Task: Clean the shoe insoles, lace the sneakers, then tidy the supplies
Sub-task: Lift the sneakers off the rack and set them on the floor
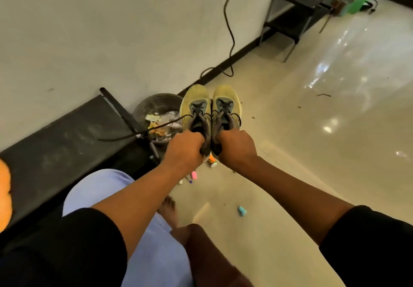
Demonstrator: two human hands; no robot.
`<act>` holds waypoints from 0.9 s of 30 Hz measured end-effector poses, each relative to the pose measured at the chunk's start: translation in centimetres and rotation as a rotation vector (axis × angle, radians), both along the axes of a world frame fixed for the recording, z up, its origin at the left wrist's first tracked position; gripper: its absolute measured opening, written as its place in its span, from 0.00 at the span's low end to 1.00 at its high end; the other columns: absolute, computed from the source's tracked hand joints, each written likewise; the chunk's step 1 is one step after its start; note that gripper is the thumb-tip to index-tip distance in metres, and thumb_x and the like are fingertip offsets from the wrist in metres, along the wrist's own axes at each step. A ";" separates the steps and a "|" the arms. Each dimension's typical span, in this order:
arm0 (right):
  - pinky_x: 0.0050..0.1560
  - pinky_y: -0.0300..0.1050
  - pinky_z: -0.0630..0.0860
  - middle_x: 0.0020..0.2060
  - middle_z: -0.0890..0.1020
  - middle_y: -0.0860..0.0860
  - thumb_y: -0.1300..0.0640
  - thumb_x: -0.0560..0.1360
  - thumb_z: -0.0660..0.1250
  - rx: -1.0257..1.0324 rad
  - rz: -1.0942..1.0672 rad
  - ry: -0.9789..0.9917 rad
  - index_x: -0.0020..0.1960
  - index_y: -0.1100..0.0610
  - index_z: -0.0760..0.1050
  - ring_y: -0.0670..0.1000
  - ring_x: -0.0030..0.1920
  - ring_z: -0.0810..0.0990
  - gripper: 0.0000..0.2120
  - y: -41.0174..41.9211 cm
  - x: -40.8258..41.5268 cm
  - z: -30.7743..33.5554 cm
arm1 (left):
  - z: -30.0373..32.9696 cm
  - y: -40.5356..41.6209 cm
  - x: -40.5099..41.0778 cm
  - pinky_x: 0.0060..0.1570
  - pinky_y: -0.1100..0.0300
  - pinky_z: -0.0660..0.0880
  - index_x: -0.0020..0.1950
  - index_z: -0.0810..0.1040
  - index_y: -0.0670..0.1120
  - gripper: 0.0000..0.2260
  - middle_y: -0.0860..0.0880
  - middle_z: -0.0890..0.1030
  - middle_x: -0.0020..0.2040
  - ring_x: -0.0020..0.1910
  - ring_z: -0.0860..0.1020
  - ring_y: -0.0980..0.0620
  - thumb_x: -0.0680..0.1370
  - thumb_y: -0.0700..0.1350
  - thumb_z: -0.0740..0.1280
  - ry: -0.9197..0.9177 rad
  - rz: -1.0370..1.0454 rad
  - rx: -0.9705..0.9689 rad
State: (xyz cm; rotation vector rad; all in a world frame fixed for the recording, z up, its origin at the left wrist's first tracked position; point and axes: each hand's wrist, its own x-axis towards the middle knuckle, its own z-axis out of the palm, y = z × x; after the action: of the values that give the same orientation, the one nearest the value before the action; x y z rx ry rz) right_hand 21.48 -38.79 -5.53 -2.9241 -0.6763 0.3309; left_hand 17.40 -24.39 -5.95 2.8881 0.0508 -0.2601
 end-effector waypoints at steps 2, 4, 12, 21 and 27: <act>0.36 0.44 0.70 0.42 0.82 0.54 0.56 0.74 0.71 0.002 -0.061 0.038 0.49 0.54 0.81 0.57 0.40 0.80 0.05 -1.7 -0.3 -2.4 | -2.5 -1.4 0.8 0.42 0.50 0.81 0.42 0.81 0.48 0.05 0.47 0.83 0.39 0.40 0.81 0.42 0.73 0.49 0.72 0.060 -0.048 0.010; 0.35 0.45 0.73 0.40 0.81 0.54 0.56 0.73 0.71 0.006 -0.122 0.085 0.46 0.54 0.81 0.59 0.40 0.81 0.03 -2.9 -0.9 -5.2 | -5.1 -2.6 1.4 0.41 0.50 0.80 0.39 0.78 0.49 0.06 0.46 0.83 0.39 0.40 0.81 0.41 0.73 0.50 0.71 0.117 -0.091 0.015; 0.34 0.44 0.70 0.38 0.80 0.52 0.56 0.73 0.70 0.014 -0.317 0.282 0.46 0.54 0.80 0.58 0.40 0.81 0.03 -5.6 -4.4 -16.0 | -14.8 -5.7 1.0 0.45 0.51 0.81 0.46 0.83 0.49 0.04 0.47 0.84 0.42 0.44 0.82 0.43 0.74 0.46 0.70 0.368 -0.218 0.011; 0.34 0.44 0.75 0.38 0.82 0.50 0.58 0.75 0.69 0.037 -0.485 0.397 0.48 0.51 0.82 0.55 0.37 0.80 0.04 -5.9 -5.8 -23.3 | -22.2 -7.4 0.6 0.47 0.53 0.79 0.51 0.82 0.49 0.05 0.47 0.82 0.46 0.47 0.81 0.45 0.76 0.44 0.71 0.517 -0.197 0.037; 0.35 0.42 0.70 0.39 0.83 0.50 0.60 0.76 0.68 0.011 -0.516 0.418 0.47 0.52 0.82 0.53 0.34 0.75 0.06 -6.6 -4.9 -26.2 | -26.4 -8.5 -0.1 0.46 0.54 0.78 0.52 0.82 0.48 0.05 0.46 0.83 0.47 0.47 0.81 0.45 0.77 0.43 0.68 0.545 -0.185 0.021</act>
State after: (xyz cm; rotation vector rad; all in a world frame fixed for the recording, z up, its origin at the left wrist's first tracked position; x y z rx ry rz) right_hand 16.54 -45.41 -31.76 -2.7430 0.1314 0.8257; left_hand 17.32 -32.91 -32.34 2.7516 -0.1187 -1.0744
